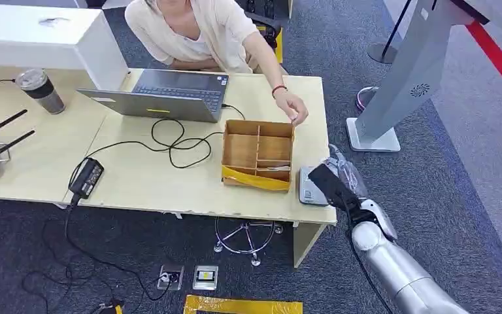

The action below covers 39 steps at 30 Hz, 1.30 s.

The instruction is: Pass the card to the sensor for recognition and then transmit it.

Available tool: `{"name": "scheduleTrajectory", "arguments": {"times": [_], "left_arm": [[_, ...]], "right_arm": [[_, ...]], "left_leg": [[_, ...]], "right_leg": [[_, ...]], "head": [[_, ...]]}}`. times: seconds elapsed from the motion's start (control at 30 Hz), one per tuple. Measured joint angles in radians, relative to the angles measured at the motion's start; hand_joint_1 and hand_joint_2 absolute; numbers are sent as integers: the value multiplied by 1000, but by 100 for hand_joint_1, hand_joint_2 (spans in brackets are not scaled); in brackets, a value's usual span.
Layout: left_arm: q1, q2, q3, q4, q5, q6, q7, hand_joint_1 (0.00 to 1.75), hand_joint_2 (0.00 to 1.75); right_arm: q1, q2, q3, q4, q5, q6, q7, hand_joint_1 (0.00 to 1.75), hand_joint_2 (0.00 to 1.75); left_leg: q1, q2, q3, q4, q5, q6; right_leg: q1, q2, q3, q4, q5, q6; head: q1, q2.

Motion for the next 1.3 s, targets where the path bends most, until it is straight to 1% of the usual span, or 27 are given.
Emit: {"name": "scheduleTrajectory", "arguments": {"times": [0.43, 0.63, 1.03, 1.3], "left_arm": [[1, -11, -7, 0, 15, 10, 10, 0, 0], [1, -11, -8, 0, 26, 13, 18, 0, 0], [1, -11, -8, 0, 31, 13, 25, 0, 0], [1, -10, -8, 0, 31, 13, 25, 0, 0]], "right_arm": [[12, 29, 28, 27, -14, 4, -18, 175, 175], [7, 43, 37, 62, -24, 19, -33, 175, 175], [5, 66, 57, 111, -35, 20, -35, 175, 175], [-18, 75, 59, 161, -42, 27, -20, 175, 175]], "left_leg": [[0, 0, 0, 0, 0, 0], [0, 0, 0, 0, 0, 0], [0, 0, 0, 0, 0, 0], [0, 0, 0, 0, 0, 0]], "right_leg": [[0, 0, 0, 0, 0, 0], [0, 0, 0, 0, 0, 0], [0, 0, 0, 0, 0, 0], [0, 0, 0, 0, 0, 0]], "head": [[0, 0], [0, 0], [0, 0], [0, 0]]}}
